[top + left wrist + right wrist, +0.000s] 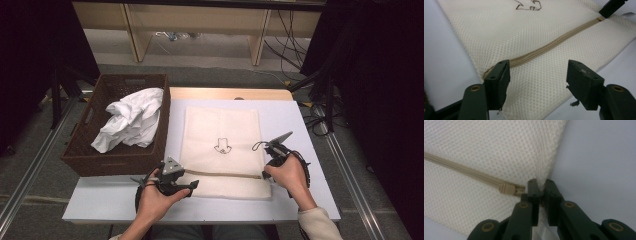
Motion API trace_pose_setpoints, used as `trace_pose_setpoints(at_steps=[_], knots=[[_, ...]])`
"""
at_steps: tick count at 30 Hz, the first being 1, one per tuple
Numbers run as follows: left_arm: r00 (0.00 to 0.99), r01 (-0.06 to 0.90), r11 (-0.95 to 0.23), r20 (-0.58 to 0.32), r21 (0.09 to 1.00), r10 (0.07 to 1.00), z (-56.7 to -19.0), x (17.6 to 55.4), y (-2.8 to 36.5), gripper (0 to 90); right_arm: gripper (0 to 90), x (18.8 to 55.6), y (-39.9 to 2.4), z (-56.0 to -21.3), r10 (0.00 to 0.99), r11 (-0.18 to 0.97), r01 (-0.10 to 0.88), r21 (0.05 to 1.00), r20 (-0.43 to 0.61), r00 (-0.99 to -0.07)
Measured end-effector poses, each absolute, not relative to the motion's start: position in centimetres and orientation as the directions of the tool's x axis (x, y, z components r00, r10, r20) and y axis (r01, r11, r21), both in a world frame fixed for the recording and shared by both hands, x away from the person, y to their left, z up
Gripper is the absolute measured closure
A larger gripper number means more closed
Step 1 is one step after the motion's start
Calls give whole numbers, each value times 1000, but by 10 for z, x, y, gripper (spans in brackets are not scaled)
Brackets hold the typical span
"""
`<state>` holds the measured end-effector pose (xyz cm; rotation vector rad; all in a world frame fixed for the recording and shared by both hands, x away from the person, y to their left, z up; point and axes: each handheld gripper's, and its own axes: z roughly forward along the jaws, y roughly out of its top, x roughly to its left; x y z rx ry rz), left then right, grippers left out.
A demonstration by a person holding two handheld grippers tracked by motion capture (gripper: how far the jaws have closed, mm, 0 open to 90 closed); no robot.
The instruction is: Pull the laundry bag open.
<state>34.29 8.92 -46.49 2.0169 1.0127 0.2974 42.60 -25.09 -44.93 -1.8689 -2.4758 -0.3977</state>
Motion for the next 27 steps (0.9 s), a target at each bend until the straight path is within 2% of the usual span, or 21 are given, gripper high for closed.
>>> trace_pose_setpoints(at_steps=[10,12,14,19,20,21,24,25,27], knots=[[692,532,-348,-160,772,704,-461,356,71,425,855,423,-253,-433,934,269,932,242,172,-315],[695,530,-344,-165,775,700,-461,358,67,432,855,421,-251,-428,941,239,942,235,184,-284],[699,525,-344,-165,778,696,-461,360,64,439,855,421,-253,-426,932,271,925,265,169,-322],[716,520,-354,-171,778,677,-460,365,58,465,855,420,-249,-416,939,248,932,266,173,-299],[717,521,-350,-178,778,674,-460,366,56,467,855,420,-251,-414,928,279,917,285,164,-333],[723,524,-357,-182,773,667,-459,367,55,470,855,420,-250,-412,935,256,926,279,172,-311],[732,514,-367,-174,775,658,-456,370,49,487,855,421,-250,-408,929,272,918,290,171,-329],[737,510,-371,-172,776,653,-455,371,47,493,855,420,-247,-406,938,240,932,273,183,-295],[747,504,-371,-178,780,641,-452,373,42,507,855,421,-248,-405,931,262,920,292,175,-321]])
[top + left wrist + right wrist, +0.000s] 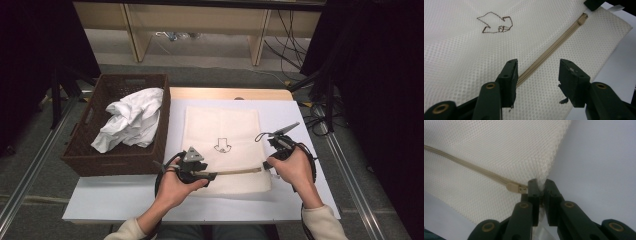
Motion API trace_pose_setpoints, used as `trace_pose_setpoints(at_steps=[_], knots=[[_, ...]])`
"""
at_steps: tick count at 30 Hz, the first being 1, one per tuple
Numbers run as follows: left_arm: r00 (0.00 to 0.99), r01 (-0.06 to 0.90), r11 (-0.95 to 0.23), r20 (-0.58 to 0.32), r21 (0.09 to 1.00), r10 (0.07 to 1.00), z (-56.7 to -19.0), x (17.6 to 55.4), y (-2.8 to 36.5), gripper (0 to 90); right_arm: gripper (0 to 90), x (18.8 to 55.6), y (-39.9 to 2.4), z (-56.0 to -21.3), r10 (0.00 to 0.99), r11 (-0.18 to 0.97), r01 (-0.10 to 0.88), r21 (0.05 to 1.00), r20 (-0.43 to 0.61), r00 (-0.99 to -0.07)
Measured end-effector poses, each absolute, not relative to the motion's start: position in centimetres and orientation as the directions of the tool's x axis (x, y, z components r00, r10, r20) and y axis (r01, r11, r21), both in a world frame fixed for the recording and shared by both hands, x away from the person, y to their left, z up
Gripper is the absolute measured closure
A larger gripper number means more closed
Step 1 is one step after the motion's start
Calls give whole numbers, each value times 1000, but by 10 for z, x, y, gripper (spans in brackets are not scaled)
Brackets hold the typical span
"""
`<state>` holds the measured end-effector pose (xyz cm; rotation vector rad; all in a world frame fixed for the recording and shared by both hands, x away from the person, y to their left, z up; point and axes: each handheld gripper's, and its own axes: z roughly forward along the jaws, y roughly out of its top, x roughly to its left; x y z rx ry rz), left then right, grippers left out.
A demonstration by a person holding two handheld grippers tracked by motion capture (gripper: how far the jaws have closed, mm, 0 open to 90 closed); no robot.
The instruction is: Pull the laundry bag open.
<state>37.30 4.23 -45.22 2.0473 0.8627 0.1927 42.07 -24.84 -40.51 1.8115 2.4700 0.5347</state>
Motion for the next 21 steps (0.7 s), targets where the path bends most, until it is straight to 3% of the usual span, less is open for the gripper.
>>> trace_pose_setpoints(at_steps=[1,5,21], knots=[[730,534,-358,-203,766,652,-451,372,39,516,855,420,-246,-403,940,226,932,285,187,-285],[758,508,-382,-190,772,624,-448,377,26,533,854,421,-249,-402,928,264,916,304,180,-327],[796,510,-378,-257,773,548,-448,390,-25,633,854,420,-248,-400,932,246,919,309,185,-311]])
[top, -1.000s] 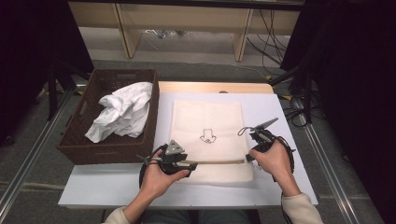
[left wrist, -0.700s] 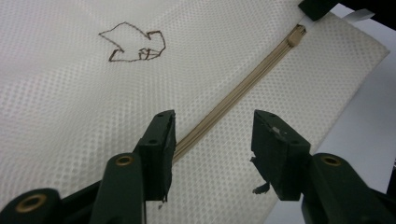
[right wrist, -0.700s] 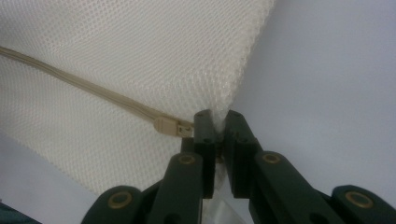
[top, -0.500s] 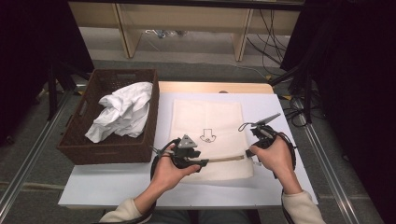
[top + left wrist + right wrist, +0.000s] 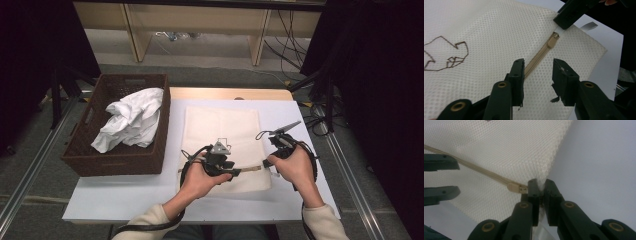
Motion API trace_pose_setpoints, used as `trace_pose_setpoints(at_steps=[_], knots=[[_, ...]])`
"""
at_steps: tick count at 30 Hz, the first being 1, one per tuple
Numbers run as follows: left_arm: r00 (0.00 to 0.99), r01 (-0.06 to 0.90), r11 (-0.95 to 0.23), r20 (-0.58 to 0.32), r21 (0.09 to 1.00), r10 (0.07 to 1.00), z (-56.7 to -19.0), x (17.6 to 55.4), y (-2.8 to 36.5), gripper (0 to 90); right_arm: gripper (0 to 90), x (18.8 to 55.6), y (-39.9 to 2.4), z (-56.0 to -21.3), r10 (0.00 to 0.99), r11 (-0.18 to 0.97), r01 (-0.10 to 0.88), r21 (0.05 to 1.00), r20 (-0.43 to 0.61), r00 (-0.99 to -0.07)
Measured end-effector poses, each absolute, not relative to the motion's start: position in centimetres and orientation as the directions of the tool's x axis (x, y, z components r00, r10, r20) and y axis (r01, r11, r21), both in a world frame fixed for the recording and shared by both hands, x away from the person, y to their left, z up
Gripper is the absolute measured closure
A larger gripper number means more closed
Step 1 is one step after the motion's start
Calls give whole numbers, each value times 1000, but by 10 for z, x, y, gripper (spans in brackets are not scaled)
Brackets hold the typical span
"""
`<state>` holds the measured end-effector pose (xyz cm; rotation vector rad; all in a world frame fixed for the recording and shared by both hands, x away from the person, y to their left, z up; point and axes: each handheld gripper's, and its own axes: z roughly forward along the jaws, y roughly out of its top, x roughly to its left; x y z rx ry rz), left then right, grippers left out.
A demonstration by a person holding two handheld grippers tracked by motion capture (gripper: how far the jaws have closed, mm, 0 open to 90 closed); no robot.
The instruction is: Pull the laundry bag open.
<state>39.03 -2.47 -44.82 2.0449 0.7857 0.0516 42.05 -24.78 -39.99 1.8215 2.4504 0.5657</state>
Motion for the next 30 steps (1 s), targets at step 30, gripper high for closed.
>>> trace_pose_setpoints(at_steps=[30], knots=[[820,501,-417,-261,759,510,-452,400,-66,627,854,418,-246,-396,930,238,921,308,200,-307]])
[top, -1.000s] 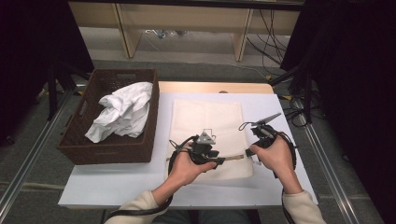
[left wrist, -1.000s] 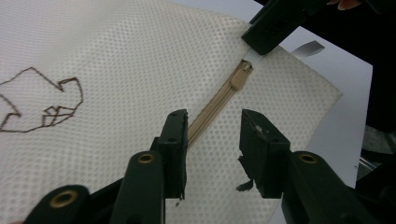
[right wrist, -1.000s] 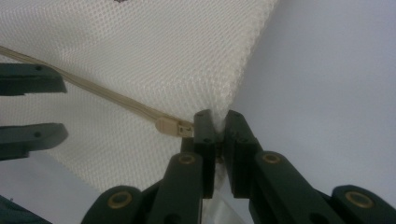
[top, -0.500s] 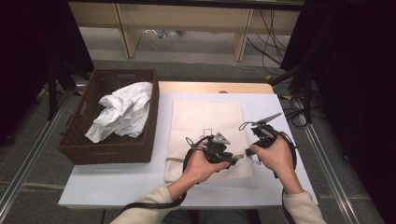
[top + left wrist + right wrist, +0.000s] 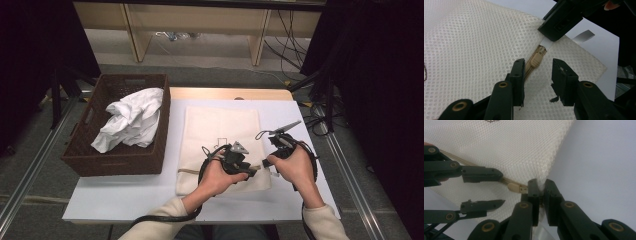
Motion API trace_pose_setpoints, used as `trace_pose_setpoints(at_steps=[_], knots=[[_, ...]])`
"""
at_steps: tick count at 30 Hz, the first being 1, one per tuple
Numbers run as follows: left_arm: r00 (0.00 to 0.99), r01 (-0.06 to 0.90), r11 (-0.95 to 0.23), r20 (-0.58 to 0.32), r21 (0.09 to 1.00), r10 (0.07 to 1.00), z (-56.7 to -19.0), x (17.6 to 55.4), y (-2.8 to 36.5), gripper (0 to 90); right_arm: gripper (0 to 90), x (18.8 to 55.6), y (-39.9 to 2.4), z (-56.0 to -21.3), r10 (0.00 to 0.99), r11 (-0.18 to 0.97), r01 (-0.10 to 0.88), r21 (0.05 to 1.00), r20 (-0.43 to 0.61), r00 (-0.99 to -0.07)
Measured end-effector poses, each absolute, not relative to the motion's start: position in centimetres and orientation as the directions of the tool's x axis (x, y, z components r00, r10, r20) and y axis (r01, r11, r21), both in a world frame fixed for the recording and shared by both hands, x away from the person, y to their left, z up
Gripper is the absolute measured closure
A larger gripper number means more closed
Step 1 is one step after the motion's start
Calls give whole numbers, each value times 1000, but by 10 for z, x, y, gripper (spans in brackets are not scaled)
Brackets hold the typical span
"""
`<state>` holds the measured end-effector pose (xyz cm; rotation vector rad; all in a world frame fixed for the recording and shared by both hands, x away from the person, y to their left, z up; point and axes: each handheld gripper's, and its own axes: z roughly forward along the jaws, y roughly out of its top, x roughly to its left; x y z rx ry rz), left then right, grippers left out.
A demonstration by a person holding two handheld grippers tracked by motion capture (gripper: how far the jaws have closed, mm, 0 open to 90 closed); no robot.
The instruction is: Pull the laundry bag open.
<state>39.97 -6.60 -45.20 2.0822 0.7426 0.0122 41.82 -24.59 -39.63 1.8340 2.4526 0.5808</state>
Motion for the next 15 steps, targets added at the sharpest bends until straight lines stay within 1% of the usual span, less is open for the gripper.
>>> trace_pose_setpoints(at_steps=[7,15], knots=[[817,513,-417,-277,751,505,-455,400,-73,626,855,419,-247,-397,924,261,909,324,190,-333],[824,508,-422,-282,751,491,-452,400,-77,649,855,419,-247,-397,925,258,910,324,190,-330]])
